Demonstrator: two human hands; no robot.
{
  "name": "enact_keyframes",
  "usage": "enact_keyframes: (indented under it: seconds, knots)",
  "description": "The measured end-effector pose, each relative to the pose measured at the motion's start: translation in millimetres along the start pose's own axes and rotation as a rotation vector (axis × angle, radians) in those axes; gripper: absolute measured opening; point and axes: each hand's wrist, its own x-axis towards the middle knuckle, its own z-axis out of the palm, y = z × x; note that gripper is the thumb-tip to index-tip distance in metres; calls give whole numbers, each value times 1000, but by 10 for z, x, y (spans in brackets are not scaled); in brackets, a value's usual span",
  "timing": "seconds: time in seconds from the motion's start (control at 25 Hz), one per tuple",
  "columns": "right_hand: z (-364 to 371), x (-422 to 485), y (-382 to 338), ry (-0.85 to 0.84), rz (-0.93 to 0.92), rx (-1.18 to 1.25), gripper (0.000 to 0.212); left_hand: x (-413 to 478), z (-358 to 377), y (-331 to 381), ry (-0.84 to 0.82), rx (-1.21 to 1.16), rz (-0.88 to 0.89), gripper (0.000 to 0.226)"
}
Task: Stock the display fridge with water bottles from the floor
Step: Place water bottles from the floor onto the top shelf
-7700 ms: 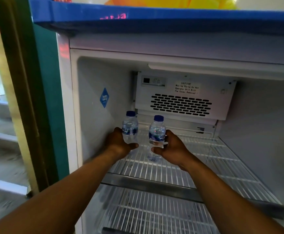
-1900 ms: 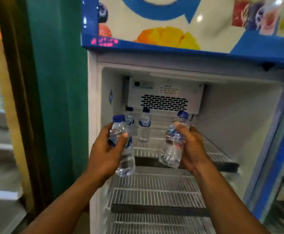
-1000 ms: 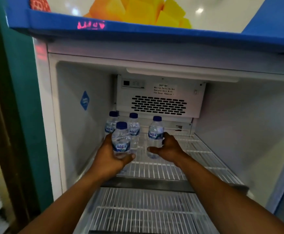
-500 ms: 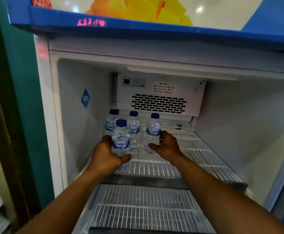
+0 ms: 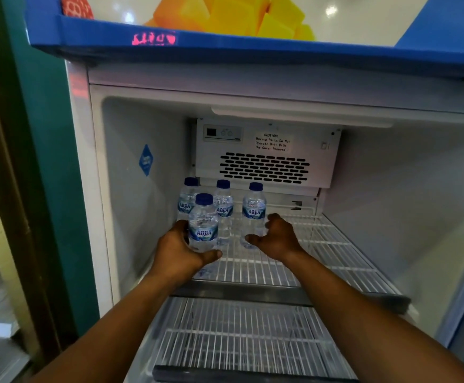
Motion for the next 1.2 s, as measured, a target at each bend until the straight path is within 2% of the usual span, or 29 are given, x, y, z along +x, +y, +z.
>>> enact_keyframes:
  seconds: [0.08, 0.12, 0.16, 0.24, 0.32, 0.44, 0.6, 0.84, 0.96, 1.2]
  knots:
    - [-65, -194, -213, 107, 18, -43, 51, 4, 3, 2, -9, 2, -16, 65]
    - [-64, -309, -363, 100, -13, 30, 44, 12, 5, 2, -16, 10, -20, 67]
    - [-32, -413, -509, 22, -57, 139, 44, 21, 9, -6, -27, 27, -20, 70]
    - [117, -576, -752, -198, -130, 276, 60, 30, 13, -23, -44, 69, -3, 74]
    - [308, -630, -826, -267, -183, 270, 68, 17, 16, -18, -34, 117, 13, 69]
    - [408, -656, -769, -212, -166, 342, 57, 2, 12, -3, -31, 166, 8, 64]
    - [131, -632, -559, -113, -104, 412, 51, 26, 37, -21, -102, 207, -69, 78]
    - [-454, -352, 12, 122, 6, 371, 46, 116, 71, -154, -157, 255, -81, 64]
    - [-467, -193, 146, 142, 64, 400, 45, 115, 85, -173, -154, 310, -43, 60]
    - [-306, -5, 321, 154, 43, 346, 48, 120, 97, -196, -148, 349, -17, 59]
